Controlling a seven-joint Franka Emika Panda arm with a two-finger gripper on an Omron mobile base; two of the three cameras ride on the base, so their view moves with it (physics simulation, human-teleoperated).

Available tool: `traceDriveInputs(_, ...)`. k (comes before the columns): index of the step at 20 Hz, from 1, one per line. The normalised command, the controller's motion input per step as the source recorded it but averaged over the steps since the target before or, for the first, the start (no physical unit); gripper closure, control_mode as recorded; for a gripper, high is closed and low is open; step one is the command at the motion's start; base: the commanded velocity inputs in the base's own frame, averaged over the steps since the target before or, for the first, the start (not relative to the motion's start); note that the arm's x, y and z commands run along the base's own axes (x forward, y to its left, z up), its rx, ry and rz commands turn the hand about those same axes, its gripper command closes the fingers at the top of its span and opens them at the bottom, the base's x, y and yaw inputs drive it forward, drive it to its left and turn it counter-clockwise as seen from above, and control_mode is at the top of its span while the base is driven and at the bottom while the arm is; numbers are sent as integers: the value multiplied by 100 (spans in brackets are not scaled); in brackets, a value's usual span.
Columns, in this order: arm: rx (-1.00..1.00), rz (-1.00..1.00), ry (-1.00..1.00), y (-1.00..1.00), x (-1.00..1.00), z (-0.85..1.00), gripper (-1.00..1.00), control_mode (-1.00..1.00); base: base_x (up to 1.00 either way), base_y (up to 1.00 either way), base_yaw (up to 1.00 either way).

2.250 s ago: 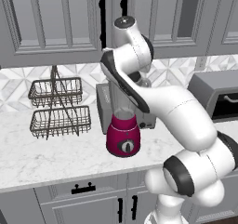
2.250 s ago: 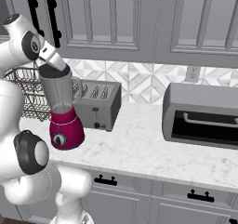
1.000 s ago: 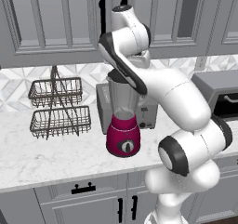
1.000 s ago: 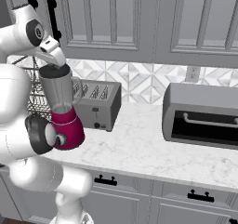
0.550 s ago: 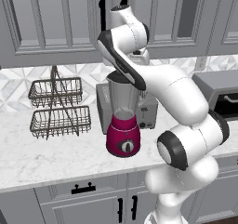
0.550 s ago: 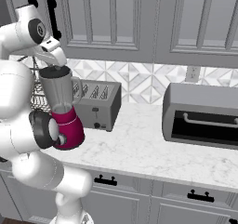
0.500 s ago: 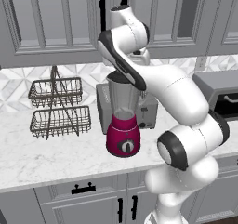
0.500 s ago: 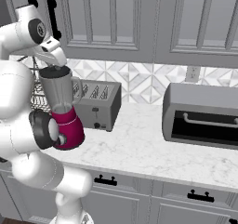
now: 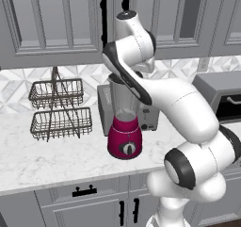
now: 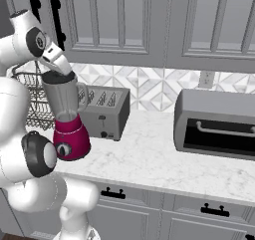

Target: Close the lid blender by securely placing the lid on top.

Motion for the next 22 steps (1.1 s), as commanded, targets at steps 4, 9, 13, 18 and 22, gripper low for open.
traceDriveInputs(4, 0, 0, -18, 0, -39, -8, -100, -100, 0, 0, 0)
traceDriveInputs(9, 0, 0, -8, 0, -17, 0, -100, -100, 0, 0, 0)
traceDriveInputs(13, 0, 0, -1, 0, -3, 0, -100, -100, 0, 0, 0)
traceDriveInputs(18, 0, 0, 2, 0, 0, -1, -100, -100, 0, 0, 0)
traceDriveInputs(22, 0, 0, 13, 0, -2, -10, -100, -100, 0, 0, 0)
